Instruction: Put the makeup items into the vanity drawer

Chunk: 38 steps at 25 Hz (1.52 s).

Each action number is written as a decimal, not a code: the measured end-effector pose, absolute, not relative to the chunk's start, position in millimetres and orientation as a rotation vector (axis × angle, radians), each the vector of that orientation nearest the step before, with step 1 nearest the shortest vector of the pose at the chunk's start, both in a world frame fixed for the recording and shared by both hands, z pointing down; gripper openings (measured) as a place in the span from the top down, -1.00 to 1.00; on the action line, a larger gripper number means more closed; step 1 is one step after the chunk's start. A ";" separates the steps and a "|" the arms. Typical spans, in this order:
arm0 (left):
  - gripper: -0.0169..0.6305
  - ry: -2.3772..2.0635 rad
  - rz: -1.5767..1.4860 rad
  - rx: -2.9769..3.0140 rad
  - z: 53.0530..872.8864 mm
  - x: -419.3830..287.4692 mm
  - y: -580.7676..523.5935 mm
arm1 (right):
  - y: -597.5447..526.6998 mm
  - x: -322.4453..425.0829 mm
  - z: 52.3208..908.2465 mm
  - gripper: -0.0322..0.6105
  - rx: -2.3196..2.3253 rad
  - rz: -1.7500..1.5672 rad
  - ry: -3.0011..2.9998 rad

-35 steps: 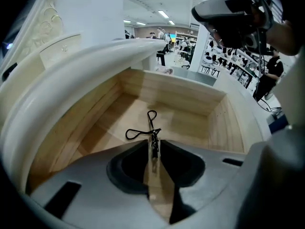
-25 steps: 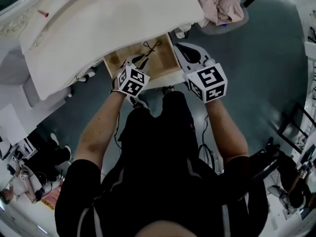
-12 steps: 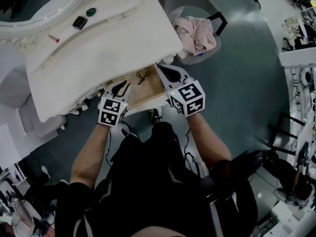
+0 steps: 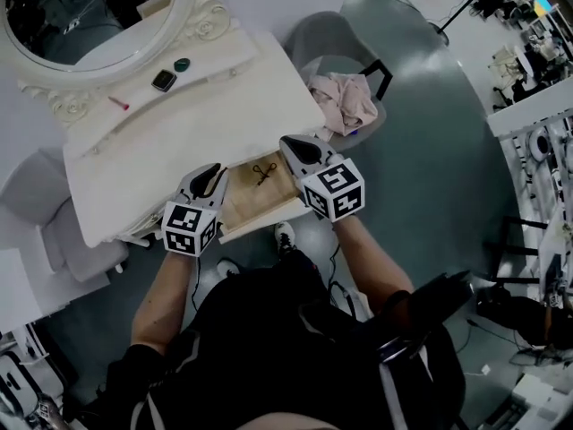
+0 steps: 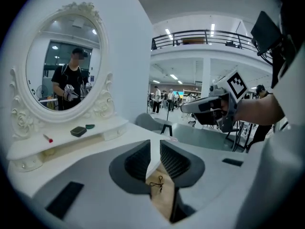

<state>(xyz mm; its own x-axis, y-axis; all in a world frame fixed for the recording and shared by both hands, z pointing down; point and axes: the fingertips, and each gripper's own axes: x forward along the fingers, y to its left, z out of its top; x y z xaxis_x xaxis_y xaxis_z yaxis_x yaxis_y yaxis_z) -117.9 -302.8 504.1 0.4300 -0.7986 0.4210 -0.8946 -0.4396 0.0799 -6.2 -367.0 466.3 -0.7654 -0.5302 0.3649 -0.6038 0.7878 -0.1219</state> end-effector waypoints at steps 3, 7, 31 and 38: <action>0.75 -1.525 0.401 2.444 472.3 -129.1 -298.1 | -363.3 -12.8 449.1 0.89 0.875 0.297 -2.681; 0.80 -1.583 0.330 2.496 436.3 -136.7 -294.6 | -362.6 -16.0 427.4 0.88 0.893 0.261 -2.697; 0.93 -1.709 0.050 2.468 340.8 -189.4 -263.5 | -349.0 -26.1 336.2 0.89 0.953 0.103 -2.769; 0.93 -1.728 0.078 2.450 335.1 -196.5 -261.5 | -348.1 -27.7 332.6 0.89 0.987 0.103 -2.738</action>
<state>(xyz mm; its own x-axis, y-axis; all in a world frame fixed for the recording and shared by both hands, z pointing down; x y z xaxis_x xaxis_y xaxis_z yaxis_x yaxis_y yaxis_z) -196.5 -261.5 335.1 0.3380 -0.9329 0.1242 -0.9403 -0.3293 0.0861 -27.7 -348.1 332.6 -0.7471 -0.6211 0.2370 -0.6371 0.7707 0.0112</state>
